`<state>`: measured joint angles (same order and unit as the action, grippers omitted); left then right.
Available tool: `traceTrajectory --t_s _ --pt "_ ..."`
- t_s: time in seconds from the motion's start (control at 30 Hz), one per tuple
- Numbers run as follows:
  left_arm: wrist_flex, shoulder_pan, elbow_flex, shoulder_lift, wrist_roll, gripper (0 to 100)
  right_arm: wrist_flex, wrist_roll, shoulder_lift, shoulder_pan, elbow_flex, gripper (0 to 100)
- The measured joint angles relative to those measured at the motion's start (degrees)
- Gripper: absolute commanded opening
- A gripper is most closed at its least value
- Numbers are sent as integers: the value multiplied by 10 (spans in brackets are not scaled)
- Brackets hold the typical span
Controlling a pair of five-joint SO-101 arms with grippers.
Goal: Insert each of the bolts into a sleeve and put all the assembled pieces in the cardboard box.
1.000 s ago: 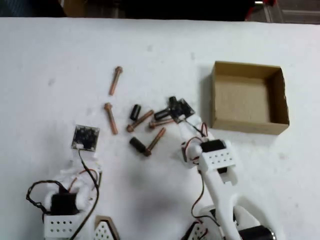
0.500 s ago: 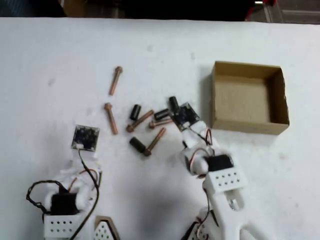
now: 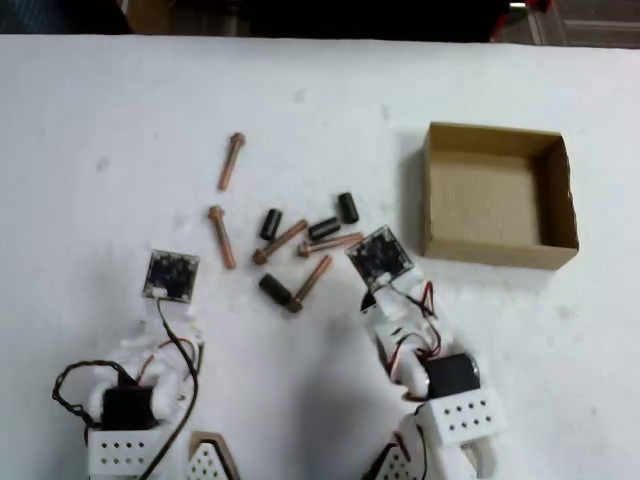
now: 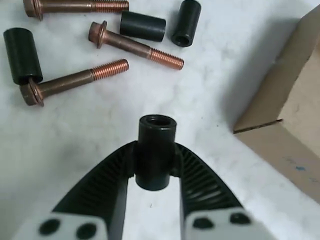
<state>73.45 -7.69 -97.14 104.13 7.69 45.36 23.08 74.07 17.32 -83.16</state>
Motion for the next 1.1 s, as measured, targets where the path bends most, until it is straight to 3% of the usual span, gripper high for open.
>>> traceTrajectory --t_s 0.23,0.37,0.53,0.8,1.1 --pt "-1 0 0 0 2 20 36 0 58 0 -1 17" --pt "-1 -4 6 0 41 20 55 0 81 0 -1 17" --pt "21 -36 82 2 42 20 75 0 105 0 -1 17" --pt "44 -40 149 4 88 20 76 0 158 1 -34 17" --pt "44 -40 204 1 92 21 91 0 226 1 -55 17"
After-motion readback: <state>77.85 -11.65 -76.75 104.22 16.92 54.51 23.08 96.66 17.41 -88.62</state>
